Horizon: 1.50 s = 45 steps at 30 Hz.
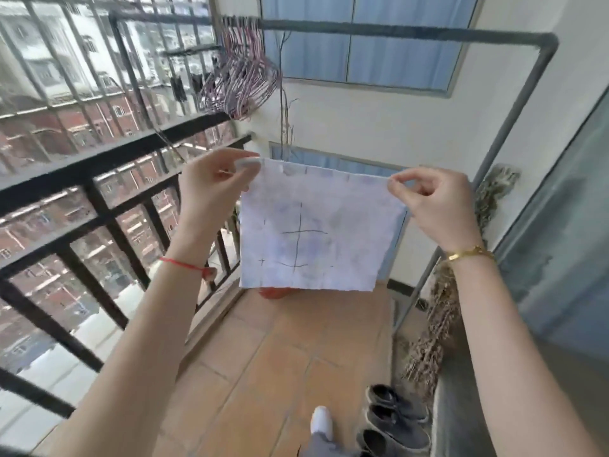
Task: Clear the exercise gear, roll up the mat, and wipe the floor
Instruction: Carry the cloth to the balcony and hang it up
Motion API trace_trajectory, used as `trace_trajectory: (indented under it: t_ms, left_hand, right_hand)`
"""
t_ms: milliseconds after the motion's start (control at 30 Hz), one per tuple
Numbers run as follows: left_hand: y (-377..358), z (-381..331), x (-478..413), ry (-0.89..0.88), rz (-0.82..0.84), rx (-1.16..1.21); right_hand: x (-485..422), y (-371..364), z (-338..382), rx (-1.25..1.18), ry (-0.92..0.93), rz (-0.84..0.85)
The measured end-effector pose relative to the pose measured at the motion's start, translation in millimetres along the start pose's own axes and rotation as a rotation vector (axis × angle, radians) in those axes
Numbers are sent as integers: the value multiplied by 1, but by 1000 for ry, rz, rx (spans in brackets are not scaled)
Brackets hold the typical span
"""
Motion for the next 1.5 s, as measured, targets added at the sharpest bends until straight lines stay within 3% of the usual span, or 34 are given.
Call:
trace_trajectory:
  t_ms: [567,933,1100,1233,1500]
  left_hand:
    - [-195,-2,-347,-200,-37,220]
    - [-295,-10,-515,-230,84,342]
    - [-334,-18,-570,-164,190,476]
    - [-362,-23,-597,-62,258,514]
    - [-392,13,-613,32,434,14]
  right_hand:
    - [-333,6,-71,51,98,-306]
    - [-490,13,-104,132,94,-484]
    - [-548,21,-110,150,45,-551]
    - [-577,21,-122,210,-22,-538]
    - [-570,8,-169,427,-229,-244]
Point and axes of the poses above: each hand's wrist, its own x-axis away from the middle knuckle, its own y-axis out of the back of the hand, z = x × y, the point moved 2 cm from there along -x, towards the middle knuckle
